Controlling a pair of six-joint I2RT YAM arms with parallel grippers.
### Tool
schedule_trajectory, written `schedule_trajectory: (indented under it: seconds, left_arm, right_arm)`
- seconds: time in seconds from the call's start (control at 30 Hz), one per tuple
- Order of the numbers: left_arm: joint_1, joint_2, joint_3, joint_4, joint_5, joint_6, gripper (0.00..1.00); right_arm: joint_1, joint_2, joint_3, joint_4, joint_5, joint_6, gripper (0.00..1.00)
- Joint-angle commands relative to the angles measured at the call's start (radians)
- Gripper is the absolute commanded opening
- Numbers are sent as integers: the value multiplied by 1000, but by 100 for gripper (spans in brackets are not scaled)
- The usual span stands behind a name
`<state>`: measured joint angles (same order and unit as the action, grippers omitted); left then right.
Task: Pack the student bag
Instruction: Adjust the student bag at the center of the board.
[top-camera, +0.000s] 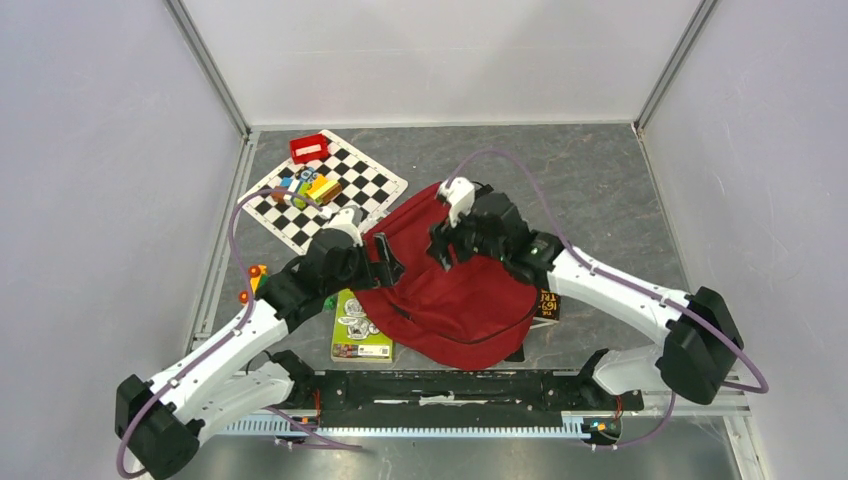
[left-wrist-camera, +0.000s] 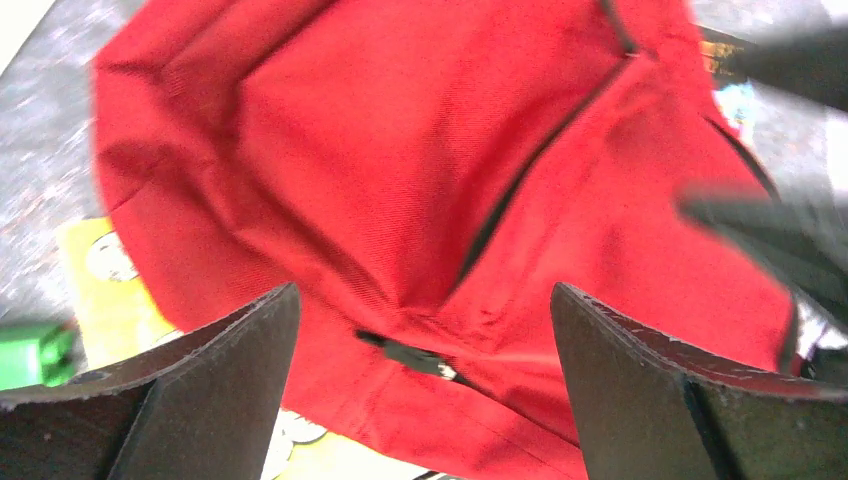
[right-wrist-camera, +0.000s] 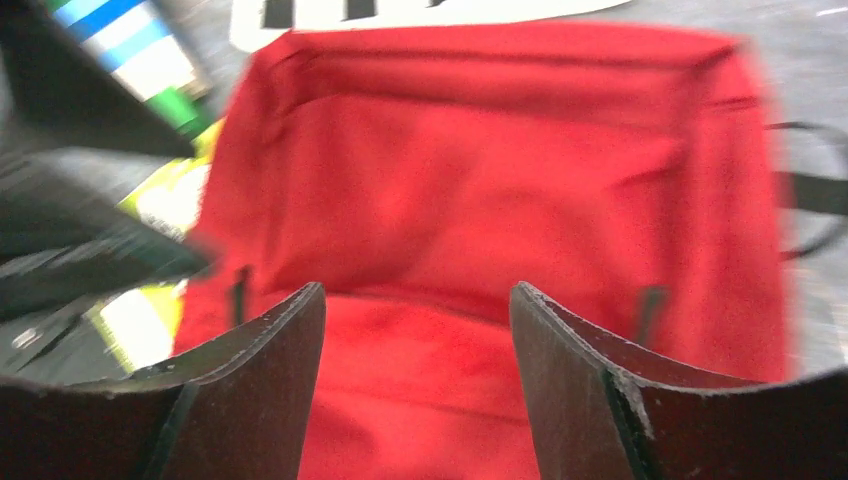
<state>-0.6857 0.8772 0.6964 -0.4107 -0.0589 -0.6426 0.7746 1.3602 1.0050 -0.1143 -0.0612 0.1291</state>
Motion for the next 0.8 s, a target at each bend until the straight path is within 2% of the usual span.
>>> schedule_trajectory:
  seconds: [0.0,0.13,0.3,0.43,0.5,0.57,0.77]
  left_arm:
    - [77,6,-35,-33,-49,-85,100]
    - [143,9,-53,-43,-99,-88,100]
    - [203,-11,-84,-31,-99,-90,100]
    - [242,-19,-112,-21,-95,-74,99]
    - [261,-7,-122,-9,-72,-72,94]
    - [273,8,-132,6,-36,-70,85]
    - [285,41,-166,50,10,-63,70]
  right_arm:
    - [144,-62,-68,17,-72,105,71]
    - [290,-75,-121,64,-21,155,61]
    - [430,17,-90,75,78,203,51]
    - [478,113,-26,49,118,242,48]
    - [480,159,-2,36,127,260,47]
    - [481,201,34,5,145,274,45]
    - [481,316,151,-94,219,260,41]
